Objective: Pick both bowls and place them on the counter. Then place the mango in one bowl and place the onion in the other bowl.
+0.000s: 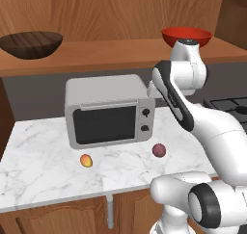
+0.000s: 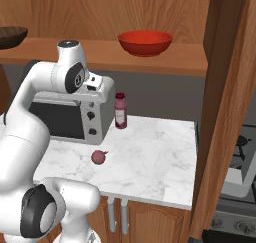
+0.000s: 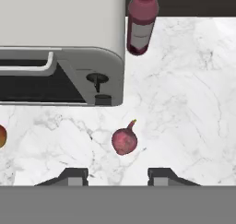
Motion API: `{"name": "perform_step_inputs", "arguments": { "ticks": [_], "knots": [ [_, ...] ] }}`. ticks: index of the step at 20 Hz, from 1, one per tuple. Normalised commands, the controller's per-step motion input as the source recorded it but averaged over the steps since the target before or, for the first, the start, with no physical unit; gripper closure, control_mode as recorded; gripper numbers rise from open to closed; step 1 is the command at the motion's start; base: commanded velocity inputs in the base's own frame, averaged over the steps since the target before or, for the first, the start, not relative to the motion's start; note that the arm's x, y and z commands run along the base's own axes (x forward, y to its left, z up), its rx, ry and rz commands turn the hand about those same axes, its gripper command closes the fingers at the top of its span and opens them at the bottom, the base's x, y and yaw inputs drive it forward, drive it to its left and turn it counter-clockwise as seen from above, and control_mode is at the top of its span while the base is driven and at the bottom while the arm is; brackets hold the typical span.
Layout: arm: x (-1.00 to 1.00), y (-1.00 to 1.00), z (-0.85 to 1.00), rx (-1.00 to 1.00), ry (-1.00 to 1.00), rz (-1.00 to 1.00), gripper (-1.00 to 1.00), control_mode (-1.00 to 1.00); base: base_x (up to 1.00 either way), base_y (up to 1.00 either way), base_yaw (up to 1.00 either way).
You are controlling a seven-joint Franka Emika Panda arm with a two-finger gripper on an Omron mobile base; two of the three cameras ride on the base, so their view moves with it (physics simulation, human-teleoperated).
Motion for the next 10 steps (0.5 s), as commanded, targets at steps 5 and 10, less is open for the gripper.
{"name": "perform_step_inputs", "arguments": {
  "ticks": [5, 10],
  "knots": [
    [-0.11, 0.00, 0.00, 0.03, -0.01, -0.01, -1.00, -1.00, 0.00, 0.00, 0.00],
    [-0.17, 0.06, 0.06, 0.16, -0.12, -0.11, -1.00, -1.00, 0.00, 0.00, 0.00]
  ]
}}
